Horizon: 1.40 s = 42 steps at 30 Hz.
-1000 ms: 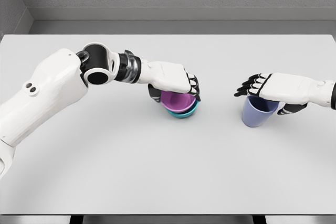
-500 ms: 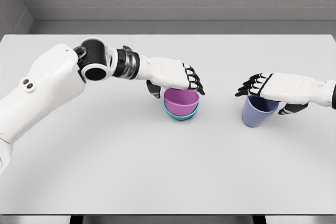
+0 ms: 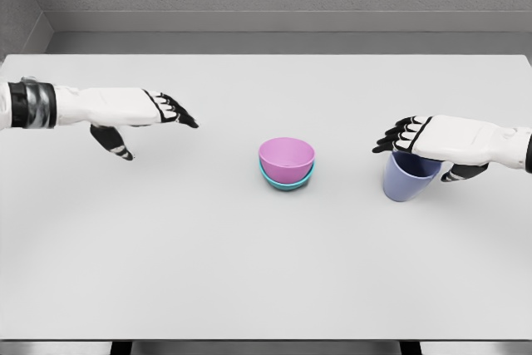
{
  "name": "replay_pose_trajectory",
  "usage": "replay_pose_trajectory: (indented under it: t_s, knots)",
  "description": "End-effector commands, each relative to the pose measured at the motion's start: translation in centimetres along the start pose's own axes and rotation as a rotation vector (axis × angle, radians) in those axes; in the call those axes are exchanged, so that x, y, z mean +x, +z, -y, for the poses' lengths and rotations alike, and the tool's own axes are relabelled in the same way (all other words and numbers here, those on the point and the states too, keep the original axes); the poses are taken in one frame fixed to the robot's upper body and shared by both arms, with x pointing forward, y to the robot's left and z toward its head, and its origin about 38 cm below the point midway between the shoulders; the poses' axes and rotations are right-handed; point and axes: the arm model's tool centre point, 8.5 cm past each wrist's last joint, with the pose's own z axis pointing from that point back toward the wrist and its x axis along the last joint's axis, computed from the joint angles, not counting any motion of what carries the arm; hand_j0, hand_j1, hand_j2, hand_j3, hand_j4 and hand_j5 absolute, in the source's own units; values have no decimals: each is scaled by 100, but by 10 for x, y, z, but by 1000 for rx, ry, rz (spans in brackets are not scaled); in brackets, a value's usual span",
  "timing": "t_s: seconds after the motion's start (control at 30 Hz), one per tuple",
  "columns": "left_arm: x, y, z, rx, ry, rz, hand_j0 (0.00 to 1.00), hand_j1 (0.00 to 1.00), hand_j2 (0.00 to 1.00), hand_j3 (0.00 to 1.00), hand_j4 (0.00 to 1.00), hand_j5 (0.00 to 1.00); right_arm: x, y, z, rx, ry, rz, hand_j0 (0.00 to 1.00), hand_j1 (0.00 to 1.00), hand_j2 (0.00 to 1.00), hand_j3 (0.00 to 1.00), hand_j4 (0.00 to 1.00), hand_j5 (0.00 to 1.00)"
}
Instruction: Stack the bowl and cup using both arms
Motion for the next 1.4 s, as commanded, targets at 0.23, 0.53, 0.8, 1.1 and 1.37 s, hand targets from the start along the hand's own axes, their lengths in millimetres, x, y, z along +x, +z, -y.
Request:
replay_pose_trajectory:
  t_s: [0.23,0.53,0.8,1.1,1.37]
  knots:
    - [-18,30,-7,72,37,-72,100,100,100,100,100,100,1,-1,-1,6,3,-1,100,100,100,100,100,100]
    - [-16,26,-4,67,38,-67,100,100,100,100,100,100,0,-1,-2,13,11,-9,95,95,95,95,95,95]
    - [-15,24,-2,63,39,-62,100,100,100,100,100,100,0,-1,-2,13,11,-9,94,94,94,94,94,94]
    - [-13,18,-1,60,36,-51,100,100,100,100,100,100,0,-2,-2,15,13,-8,92,92,92,92,92,92]
    - [-12,15,-1,61,37,-46,100,100,100,100,100,100,0,-2,-2,14,12,-7,87,87,87,87,87,87]
